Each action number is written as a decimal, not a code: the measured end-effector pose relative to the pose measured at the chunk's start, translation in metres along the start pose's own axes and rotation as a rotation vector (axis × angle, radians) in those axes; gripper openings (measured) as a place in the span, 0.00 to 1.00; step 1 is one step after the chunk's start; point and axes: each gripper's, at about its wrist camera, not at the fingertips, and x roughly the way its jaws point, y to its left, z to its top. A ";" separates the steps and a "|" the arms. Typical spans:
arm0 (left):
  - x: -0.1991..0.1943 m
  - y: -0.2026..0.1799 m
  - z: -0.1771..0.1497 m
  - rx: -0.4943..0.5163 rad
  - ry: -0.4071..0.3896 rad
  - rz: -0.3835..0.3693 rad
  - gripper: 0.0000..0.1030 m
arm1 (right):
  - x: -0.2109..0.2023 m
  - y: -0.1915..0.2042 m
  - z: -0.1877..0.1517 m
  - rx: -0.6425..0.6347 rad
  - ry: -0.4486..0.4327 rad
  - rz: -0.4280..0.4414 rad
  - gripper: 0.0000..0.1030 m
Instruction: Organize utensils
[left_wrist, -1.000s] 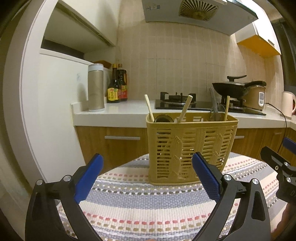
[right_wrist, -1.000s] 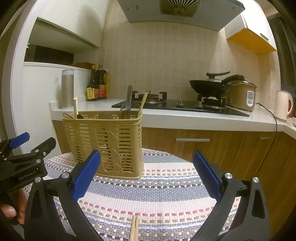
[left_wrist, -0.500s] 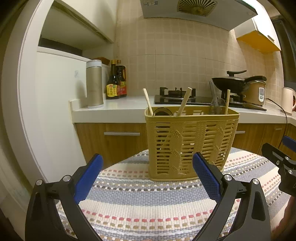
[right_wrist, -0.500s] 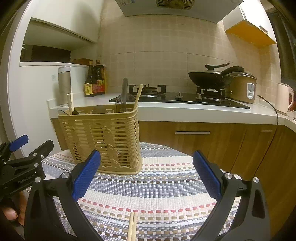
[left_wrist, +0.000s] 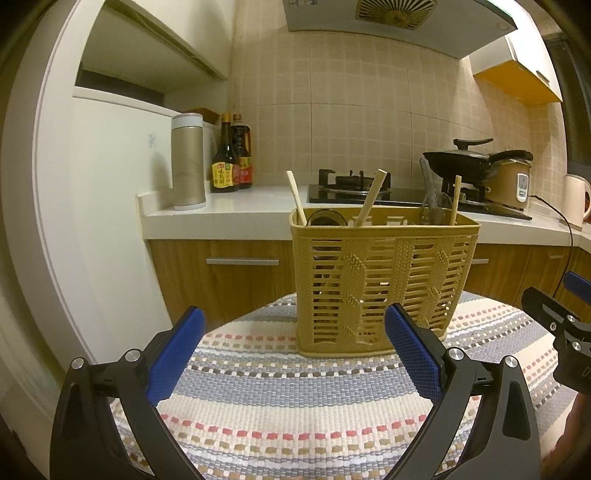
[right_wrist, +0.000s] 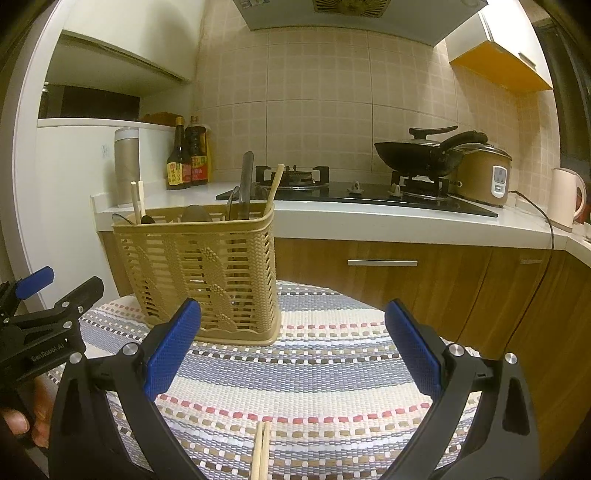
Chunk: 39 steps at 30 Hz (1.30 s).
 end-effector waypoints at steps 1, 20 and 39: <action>0.000 0.000 0.000 -0.001 0.000 -0.001 0.92 | 0.000 0.000 0.000 -0.001 0.001 0.000 0.92; -0.001 -0.006 -0.002 0.020 -0.005 0.002 0.92 | 0.001 0.000 0.000 -0.001 0.005 -0.010 0.92; 0.001 -0.005 -0.002 0.014 0.005 -0.002 0.92 | 0.004 -0.001 -0.001 0.002 0.019 -0.010 0.92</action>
